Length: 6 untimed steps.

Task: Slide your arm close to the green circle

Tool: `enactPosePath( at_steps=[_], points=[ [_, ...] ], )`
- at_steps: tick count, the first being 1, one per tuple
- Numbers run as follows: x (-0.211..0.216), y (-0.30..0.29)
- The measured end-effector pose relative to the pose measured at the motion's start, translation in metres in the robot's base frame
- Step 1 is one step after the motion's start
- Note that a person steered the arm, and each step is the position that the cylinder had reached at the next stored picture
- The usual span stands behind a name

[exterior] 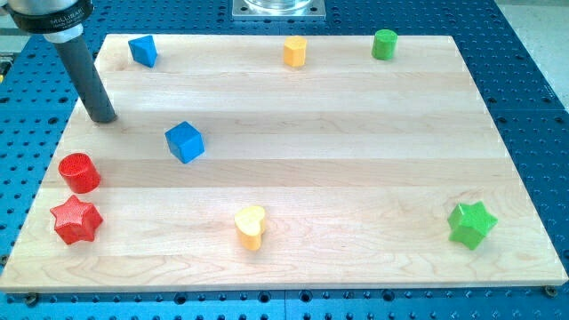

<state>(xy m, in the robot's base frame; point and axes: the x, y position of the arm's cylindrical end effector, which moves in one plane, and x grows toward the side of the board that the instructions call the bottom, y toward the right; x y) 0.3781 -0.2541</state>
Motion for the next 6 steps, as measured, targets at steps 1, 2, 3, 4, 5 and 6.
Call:
enactPosePath(
  at_steps=[1,2,3,4,5,6],
  points=[
    [0.002,-0.007],
    [0.048,0.008],
    [0.096,0.001],
    [0.078,0.023],
    [-0.012,0.077],
    [-0.063,0.22]
  ],
)
